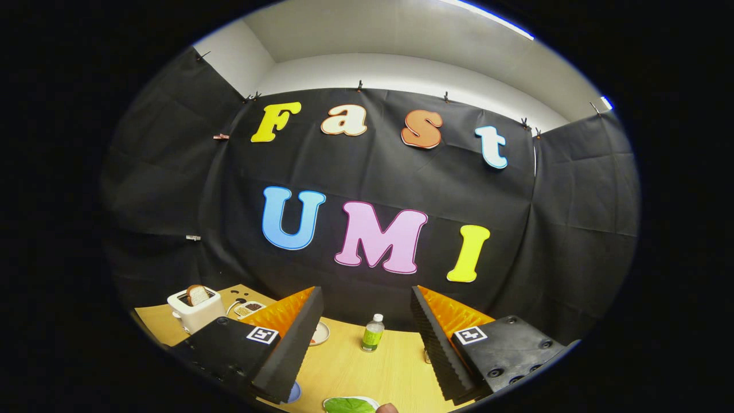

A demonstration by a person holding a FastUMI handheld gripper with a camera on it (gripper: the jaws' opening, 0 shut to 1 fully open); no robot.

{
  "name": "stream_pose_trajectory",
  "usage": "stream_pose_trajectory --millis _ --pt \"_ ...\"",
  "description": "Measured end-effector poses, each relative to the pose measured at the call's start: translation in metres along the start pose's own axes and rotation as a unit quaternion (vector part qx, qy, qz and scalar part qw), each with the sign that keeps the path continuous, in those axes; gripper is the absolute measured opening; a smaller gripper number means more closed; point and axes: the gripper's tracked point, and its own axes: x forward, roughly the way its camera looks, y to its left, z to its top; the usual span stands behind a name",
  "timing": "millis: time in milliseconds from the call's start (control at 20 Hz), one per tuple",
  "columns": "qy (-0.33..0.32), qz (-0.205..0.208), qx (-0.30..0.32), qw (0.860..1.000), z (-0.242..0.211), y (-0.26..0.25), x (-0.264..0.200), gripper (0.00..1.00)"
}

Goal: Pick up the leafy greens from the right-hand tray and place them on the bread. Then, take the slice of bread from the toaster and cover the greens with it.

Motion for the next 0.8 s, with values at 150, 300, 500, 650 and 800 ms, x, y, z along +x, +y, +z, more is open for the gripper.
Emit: stream_pose_trajectory --millis 150,300,500,650,800 --pt "-0.002 0.0 -0.001 1.0 0.0021 -0.0005 -0.001 0.95" --pt "-0.002 0.0 -0.001 1.0 0.0022 0.0006 -0.0009 0.95" --pt "0.0 -0.003 0.001 1.0 0.0004 -0.0005 -0.0007 0.95" --pt "0.002 -0.005 0.002 1.0 -0.0009 -0.0044 -0.0009 0.95" --pt "0.002 -0.006 0.006 1.0 -0.0014 -0.0048 -0.0001 0.95"
